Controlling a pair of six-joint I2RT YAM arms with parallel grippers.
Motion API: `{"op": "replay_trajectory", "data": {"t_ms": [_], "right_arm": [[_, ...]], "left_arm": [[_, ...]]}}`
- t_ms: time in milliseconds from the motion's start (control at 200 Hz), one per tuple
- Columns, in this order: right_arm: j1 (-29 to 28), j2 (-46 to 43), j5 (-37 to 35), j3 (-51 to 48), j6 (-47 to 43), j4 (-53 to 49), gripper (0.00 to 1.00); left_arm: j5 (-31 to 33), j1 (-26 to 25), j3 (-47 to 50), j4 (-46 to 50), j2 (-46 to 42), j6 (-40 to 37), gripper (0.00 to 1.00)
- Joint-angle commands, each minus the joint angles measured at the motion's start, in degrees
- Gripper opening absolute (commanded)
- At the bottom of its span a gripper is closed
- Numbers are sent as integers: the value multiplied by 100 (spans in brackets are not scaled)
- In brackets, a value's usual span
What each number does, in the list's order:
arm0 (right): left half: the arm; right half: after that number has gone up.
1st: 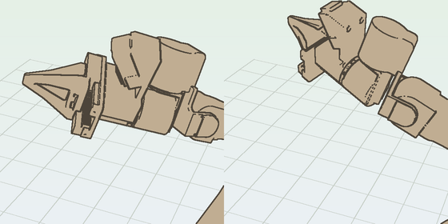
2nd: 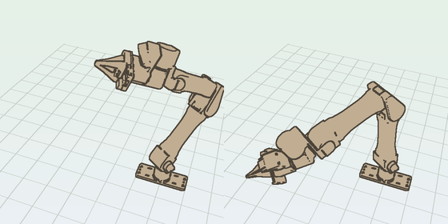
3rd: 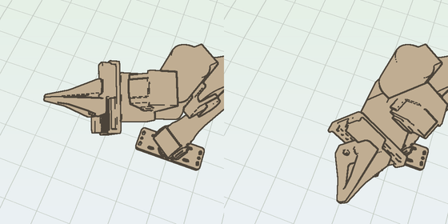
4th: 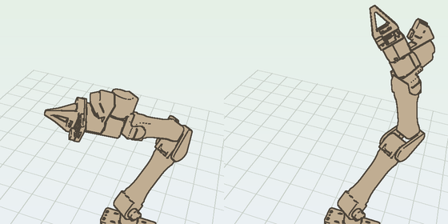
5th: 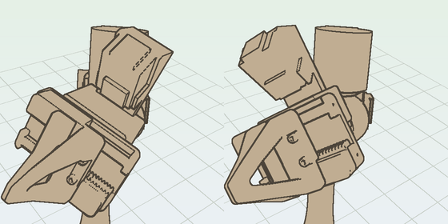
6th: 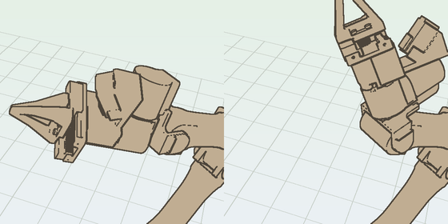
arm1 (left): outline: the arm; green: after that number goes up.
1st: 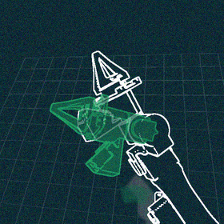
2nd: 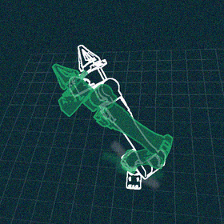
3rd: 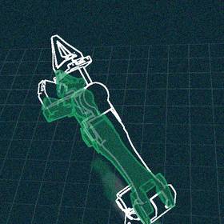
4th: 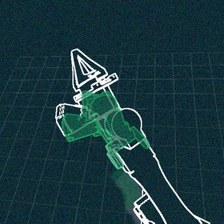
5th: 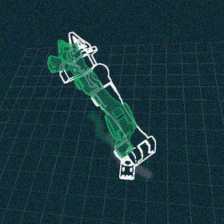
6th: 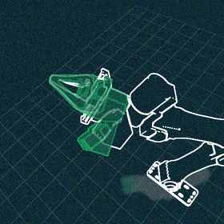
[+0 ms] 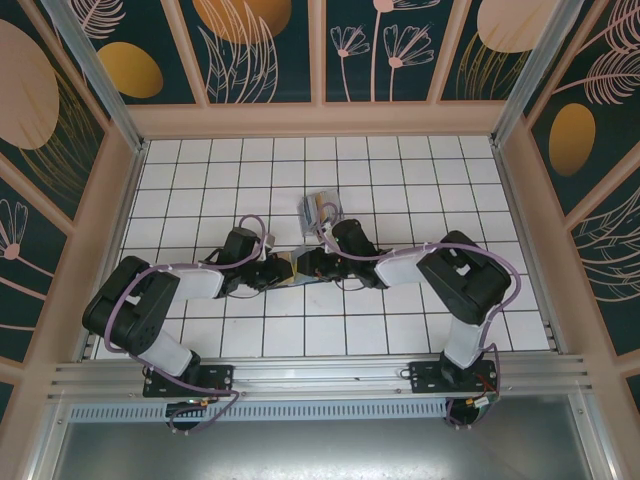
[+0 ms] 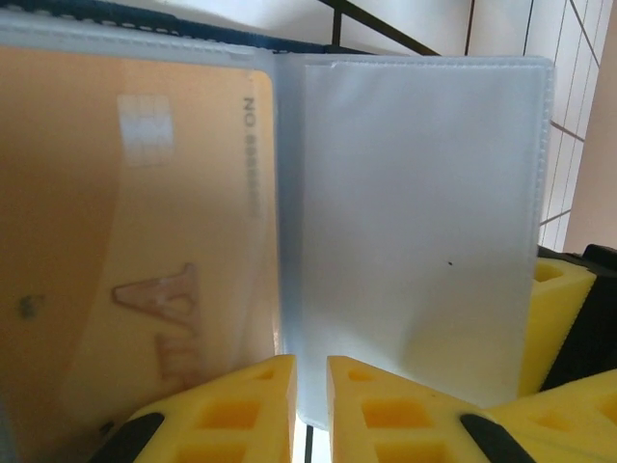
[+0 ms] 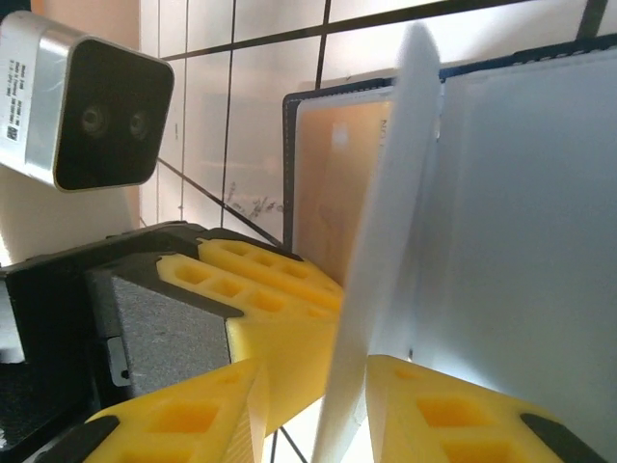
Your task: Put the credit cards into the card holder
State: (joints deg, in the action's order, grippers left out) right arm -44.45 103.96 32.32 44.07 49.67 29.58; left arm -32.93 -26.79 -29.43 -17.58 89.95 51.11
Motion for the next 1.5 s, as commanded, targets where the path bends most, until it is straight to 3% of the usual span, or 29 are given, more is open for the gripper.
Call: {"op": "replay_trajectory", "data": {"t_ms": [0,611,1046,1496], "right_arm": [[-20,196,295,-26,229,633,33],[-20,377,433,181,256,722,34],[-11,324,407,419,-18,216,33],[-20,518,249,998,-431,-785,32]], "left_arm": [[-77,-46,47,-283,-105,196,18],[115,191,156,532,-863,-54,17],[283,183,401,334,-502,-174,6],[750,-1,74,756,-83,-462,11]]}}
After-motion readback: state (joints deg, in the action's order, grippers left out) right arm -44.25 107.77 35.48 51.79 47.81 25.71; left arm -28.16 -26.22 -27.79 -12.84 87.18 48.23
